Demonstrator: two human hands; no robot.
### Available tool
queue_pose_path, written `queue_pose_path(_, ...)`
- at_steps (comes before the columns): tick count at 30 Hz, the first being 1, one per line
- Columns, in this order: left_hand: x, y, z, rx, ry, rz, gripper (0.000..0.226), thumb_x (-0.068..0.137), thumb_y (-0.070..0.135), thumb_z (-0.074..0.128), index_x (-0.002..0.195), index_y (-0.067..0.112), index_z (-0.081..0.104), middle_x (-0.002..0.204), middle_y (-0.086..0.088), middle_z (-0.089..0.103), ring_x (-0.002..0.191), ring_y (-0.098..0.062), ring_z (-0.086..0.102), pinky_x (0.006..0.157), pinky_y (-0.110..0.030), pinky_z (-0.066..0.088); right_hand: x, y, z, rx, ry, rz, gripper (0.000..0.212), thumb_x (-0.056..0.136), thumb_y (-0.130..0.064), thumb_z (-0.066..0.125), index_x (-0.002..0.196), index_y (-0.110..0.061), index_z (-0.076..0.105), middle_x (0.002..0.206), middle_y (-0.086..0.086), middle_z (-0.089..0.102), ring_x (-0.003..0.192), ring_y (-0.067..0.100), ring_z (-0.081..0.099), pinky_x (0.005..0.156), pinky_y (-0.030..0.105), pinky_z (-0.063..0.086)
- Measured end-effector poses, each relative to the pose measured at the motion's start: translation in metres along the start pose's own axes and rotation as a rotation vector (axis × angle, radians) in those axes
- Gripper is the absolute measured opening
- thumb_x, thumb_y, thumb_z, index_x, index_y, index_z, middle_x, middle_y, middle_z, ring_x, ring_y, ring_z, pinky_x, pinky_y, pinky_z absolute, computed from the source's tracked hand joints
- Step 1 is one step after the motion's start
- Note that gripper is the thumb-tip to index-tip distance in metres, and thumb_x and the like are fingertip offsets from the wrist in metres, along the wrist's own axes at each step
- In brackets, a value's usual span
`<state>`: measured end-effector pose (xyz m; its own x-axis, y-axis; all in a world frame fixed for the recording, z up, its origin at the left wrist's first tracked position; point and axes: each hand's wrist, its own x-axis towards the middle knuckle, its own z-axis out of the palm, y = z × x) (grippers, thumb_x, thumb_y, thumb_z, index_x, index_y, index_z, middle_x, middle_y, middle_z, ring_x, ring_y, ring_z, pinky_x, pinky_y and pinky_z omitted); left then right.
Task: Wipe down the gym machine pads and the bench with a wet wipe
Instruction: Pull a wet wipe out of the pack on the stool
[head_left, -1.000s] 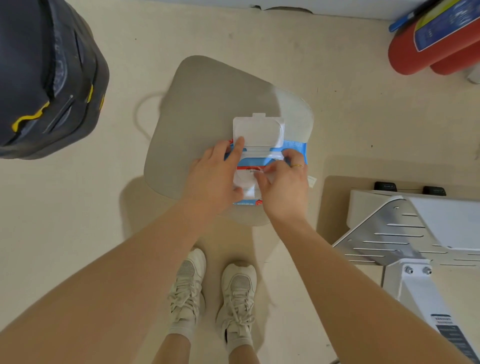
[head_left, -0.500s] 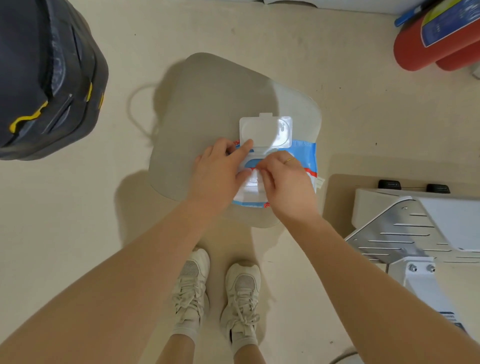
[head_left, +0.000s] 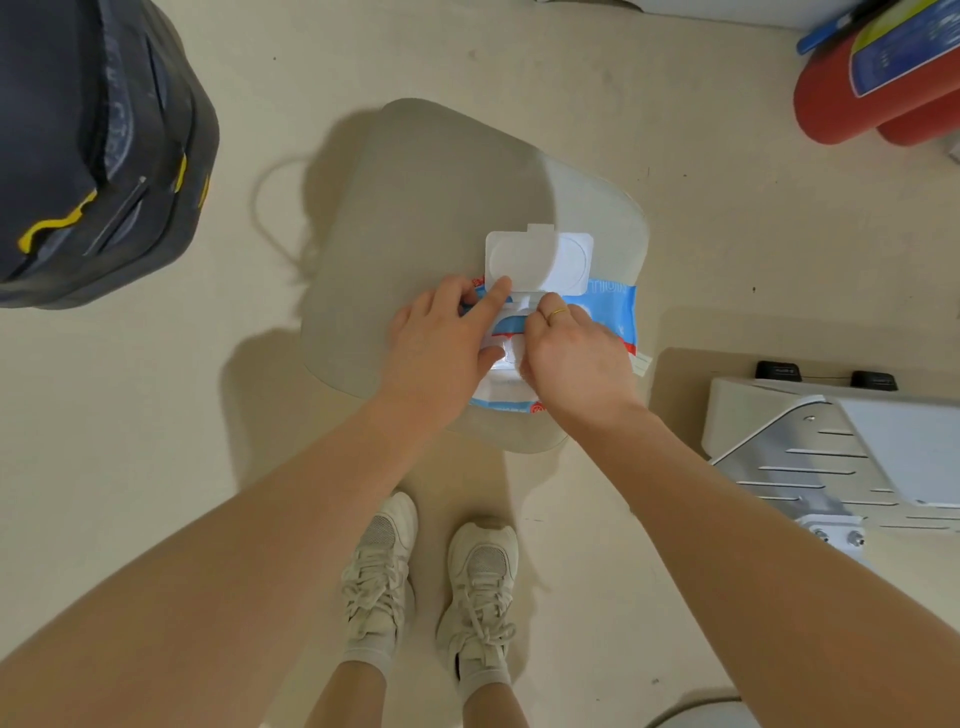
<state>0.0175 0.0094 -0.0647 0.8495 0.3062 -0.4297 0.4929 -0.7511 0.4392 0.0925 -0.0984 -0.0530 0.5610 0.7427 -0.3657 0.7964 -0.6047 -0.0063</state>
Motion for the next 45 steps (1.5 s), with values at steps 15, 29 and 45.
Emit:
queue_pose_path(15,0.0,0.005,-0.001,-0.039,-0.007,-0.017,0.061,0.09,0.036,0.052,0.145,0.031,0.024,0.134,-0.004,0.037,0.121,-0.023,0.038,0.102,-0.033,0.024,-0.019,0.036,0.008,0.639,0.208,0.058,0.007,0.072,-0.005,0.051,0.068,0.002,0.053,0.07,0.01,0.052,0.062,0.021,0.046,0.056,0.023,0.033)
queue_pose_path(29,-0.005,0.016,0.005,0.044,0.148,0.015,0.041,0.083,0.023,0.056,0.124,0.025,0.056,0.12,-0.01,0.051,0.108,-0.033,0.051,0.11,-0.052,0.014,-0.03,0.029,-0.008,0.617,-0.005,0.219,0.033,0.089,-0.019,0.055,0.122,-0.012,0.056,0.13,0.005,0.048,0.114,0.021,0.049,0.082,0.033,0.045)
queue_pose_path(45,-0.011,0.019,0.012,0.057,0.132,0.076,0.033,0.078,0.027,0.044,0.093,0.02,0.073,0.094,-0.006,0.066,0.079,-0.031,0.064,0.093,-0.057,0.04,-0.048,0.056,-0.023,1.737,-0.081,0.613,0.024,0.085,-0.009,0.056,0.065,-0.022,0.055,0.07,-0.004,0.051,0.078,0.016,0.047,0.085,0.026,0.047)
